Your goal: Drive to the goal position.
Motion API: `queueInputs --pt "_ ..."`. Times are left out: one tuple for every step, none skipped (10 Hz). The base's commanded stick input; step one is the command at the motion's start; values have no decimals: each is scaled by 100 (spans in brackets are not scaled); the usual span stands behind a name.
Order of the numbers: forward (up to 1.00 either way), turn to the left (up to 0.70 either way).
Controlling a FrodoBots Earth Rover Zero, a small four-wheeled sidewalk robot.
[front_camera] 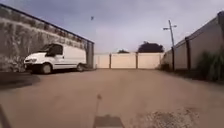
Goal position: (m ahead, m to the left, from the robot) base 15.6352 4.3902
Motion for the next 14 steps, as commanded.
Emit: queueInputs --pt "70 -4" --pt "70 -16" --pt "70 -35" --pt "70 0" --pt "70 0" --pt "70 0" --pt "70 0" --pt "70 0" --pt "70 0" --pt "70 0" --pt "70 0" --pt "70 0" --pt "70 0" --pt "70 0"
